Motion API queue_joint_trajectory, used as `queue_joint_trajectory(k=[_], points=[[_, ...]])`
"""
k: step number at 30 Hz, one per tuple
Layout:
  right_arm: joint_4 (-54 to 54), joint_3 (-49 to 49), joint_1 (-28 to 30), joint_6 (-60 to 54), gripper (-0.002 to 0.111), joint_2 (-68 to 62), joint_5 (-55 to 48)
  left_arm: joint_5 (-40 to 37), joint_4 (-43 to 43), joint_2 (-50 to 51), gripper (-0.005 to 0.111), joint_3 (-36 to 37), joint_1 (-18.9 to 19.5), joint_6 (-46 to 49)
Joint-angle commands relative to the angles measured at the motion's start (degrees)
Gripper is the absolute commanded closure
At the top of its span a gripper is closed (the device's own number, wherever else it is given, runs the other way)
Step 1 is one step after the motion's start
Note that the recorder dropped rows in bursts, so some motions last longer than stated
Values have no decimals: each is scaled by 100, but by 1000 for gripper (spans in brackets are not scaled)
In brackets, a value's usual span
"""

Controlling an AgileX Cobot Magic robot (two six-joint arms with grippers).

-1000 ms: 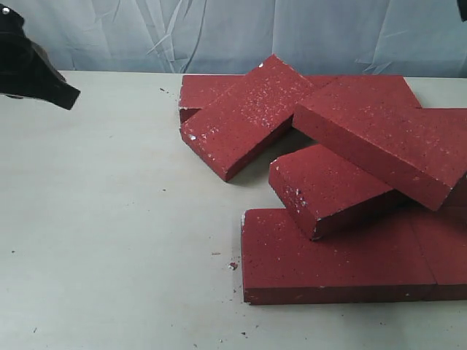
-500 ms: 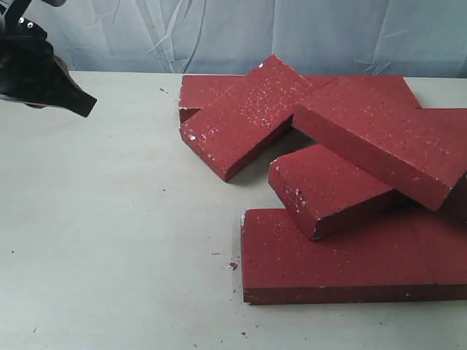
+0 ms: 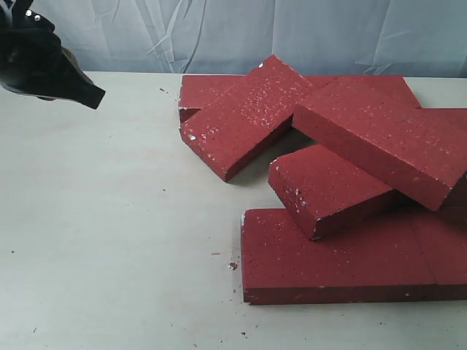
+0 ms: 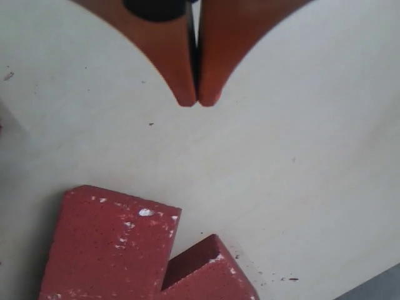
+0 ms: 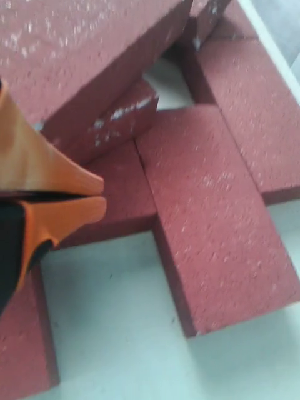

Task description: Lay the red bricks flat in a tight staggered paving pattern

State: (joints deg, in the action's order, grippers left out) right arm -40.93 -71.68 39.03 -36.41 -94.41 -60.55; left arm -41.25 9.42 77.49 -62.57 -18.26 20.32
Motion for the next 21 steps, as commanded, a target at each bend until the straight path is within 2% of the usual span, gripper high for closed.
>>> queue_joint_trajectory(k=[1, 4, 11, 16, 21], points=[[1083, 292, -163, 113, 109, -30, 396, -143, 1177, 654, 107, -255, -29, 1179], [1791, 286, -567, 601, 109, -42, 383, -401, 1766, 1323, 107, -698, -29, 1505], [4012, 286, -1741, 2255, 109, -42, -202, -751, 1780, 2830, 107, -2199, -118, 1505], [3826, 286, -2090, 2362, 109, -42, -578, -1060, 1851, 3676, 107, -3356, -422, 1465], [3708, 312, -2188, 2362, 109, -42, -813, -1259, 1932, 4336, 107, -4240, -773, 1422]])
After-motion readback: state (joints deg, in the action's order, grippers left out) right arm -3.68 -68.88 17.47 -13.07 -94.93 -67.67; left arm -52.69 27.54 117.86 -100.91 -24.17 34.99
